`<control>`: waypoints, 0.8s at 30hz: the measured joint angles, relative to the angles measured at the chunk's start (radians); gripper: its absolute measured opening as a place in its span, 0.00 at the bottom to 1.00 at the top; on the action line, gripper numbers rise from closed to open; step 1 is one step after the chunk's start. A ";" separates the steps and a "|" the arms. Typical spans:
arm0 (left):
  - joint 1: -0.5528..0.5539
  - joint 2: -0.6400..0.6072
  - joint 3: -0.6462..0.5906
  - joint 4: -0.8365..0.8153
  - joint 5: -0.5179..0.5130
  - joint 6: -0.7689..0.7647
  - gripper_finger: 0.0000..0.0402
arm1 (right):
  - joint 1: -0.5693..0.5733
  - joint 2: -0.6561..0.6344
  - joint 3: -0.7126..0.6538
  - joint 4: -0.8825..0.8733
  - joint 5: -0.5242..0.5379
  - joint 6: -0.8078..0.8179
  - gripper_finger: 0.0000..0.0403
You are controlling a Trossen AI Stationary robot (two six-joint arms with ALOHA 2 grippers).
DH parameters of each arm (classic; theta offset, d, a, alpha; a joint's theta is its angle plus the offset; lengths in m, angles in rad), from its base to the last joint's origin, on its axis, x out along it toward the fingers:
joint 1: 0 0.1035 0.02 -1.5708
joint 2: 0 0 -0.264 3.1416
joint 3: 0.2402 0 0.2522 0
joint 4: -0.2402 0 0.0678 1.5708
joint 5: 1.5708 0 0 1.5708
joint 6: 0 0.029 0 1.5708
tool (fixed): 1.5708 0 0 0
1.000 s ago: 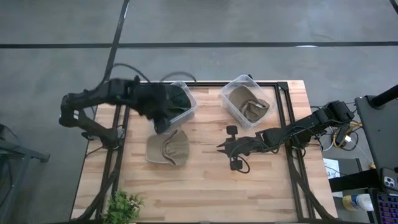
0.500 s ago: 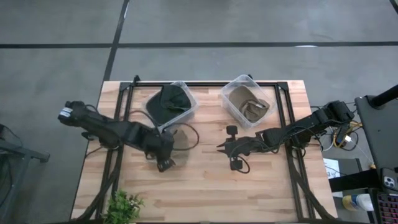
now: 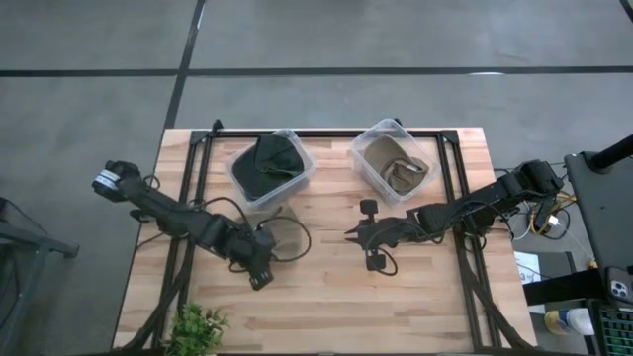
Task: Pick & Place hat
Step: Put the brown cap into the right transparent bin
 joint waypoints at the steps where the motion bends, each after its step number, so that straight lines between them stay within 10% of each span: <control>1: -0.007 0.000 -0.004 0.005 -0.001 -0.008 0.42 | 0.000 0.000 0.000 0.000 0.000 -0.003 0.15; 24: -0.093 0.000 -0.139 0.018 -0.087 -0.050 0.42 | 0.000 0.000 0.000 0.004 0.001 -0.007 0.15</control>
